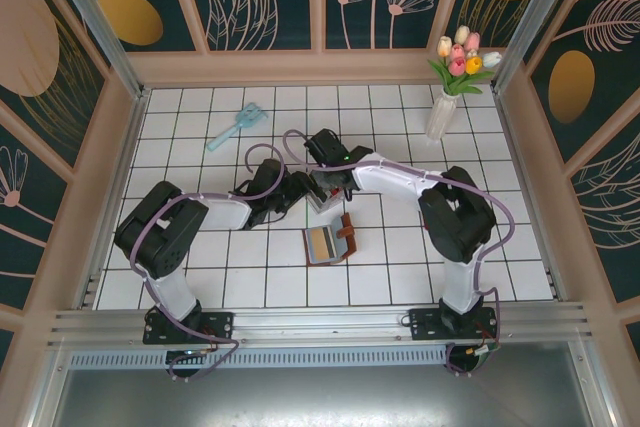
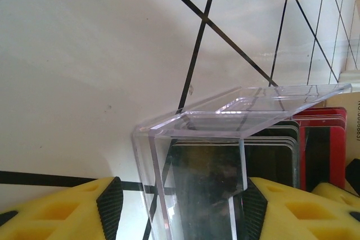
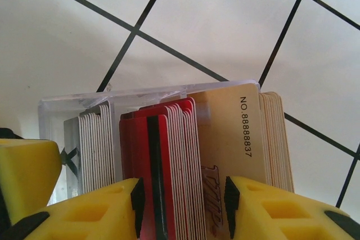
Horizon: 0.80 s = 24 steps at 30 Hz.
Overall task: Put the credit cards into the card holder
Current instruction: Pick up the credit card from the storage box.
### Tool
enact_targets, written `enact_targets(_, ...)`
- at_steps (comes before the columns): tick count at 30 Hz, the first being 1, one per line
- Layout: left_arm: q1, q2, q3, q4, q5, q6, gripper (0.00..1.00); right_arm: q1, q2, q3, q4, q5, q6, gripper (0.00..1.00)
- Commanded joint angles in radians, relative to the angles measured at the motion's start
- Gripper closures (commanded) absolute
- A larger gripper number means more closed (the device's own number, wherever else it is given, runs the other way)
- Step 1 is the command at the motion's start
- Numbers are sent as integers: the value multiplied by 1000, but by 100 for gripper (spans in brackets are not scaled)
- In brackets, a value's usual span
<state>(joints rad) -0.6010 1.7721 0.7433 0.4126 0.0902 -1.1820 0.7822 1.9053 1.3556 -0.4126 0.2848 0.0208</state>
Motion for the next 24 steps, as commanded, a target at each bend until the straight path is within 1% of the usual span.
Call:
enact_targets(1,3,23,-19,0,14,-15,39,14,41,23,-44,68,-21,58)
enact_targets(7,3,21,-12,-23,10,0,40,21,5,13,-29,136,-21,62)
enact_targets(14,2,12,-10,-40,3,9,40,20,-26,8,-23,143,-21,67)
enact_targets(16,2,13,-10,-40,5,9,40,20,-25,7,-23,142,-22,71)
enact_targets(24,2,12,-12,-46,3,13,40,20,-36,8,-28,152,-21,71)
